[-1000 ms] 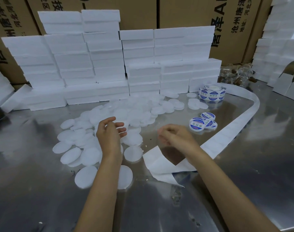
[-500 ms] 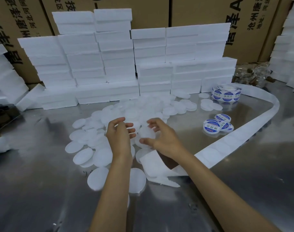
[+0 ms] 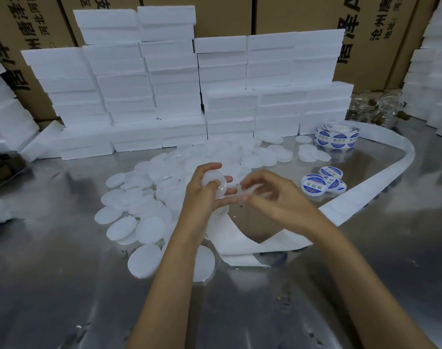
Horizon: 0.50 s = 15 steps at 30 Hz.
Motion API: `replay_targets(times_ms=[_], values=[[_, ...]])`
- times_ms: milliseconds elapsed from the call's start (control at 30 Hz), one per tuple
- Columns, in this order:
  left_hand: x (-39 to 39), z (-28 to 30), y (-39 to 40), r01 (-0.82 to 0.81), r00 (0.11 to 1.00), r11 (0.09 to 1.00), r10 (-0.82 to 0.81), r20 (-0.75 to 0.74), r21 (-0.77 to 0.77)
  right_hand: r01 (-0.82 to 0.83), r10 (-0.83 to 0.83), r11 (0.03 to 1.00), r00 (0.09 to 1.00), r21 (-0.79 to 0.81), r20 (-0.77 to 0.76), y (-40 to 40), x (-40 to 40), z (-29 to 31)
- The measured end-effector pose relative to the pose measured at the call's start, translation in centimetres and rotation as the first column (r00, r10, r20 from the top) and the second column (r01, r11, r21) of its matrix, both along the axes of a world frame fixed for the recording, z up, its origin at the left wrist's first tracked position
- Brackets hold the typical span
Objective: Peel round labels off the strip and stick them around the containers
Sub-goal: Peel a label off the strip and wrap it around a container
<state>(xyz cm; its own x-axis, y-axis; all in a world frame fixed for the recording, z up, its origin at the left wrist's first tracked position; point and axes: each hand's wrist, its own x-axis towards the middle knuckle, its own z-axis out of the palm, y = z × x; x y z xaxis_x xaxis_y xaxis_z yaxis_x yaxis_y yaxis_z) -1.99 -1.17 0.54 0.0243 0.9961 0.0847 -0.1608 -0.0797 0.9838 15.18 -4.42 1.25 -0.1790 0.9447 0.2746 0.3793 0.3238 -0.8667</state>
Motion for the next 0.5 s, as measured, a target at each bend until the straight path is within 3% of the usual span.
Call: replay_targets(times_ms=[100,167,200,333,500], values=[[-0.1,0.2,0.0,-0.025,1.0,0.999,0.025,-0.013,0.027,-0.232,0.322,0.911,0.917,-0.342,0.235,-2.3,2.9,0.1],[0.1,0.3,-0.1,-0.023,1.0,0.999,0.022,0.007,0.047,-0.238,0.382,0.893,0.849,-0.382,0.365,-2.7,3.5,-0.6],[0.2,0.3,-0.1,-0.022,1.0,0.998,0.021,0.013,0.059,-0.219,0.347,0.913,0.861,-0.345,0.373,-2.6,3.5,-1.0],[0.5,0.4,-0.5,-0.013,1.0,0.991,0.013,-0.005,0.136,-0.079,0.115,0.94,0.989,-0.333,0.089,-1.7,2.9,-1.3],[0.5,0.0,-0.6,0.052,0.993,0.991,-0.038,-0.113,0.123,-0.077,0.032,0.946,0.989,-0.315,-0.145,-0.4,2.3,-1.0]])
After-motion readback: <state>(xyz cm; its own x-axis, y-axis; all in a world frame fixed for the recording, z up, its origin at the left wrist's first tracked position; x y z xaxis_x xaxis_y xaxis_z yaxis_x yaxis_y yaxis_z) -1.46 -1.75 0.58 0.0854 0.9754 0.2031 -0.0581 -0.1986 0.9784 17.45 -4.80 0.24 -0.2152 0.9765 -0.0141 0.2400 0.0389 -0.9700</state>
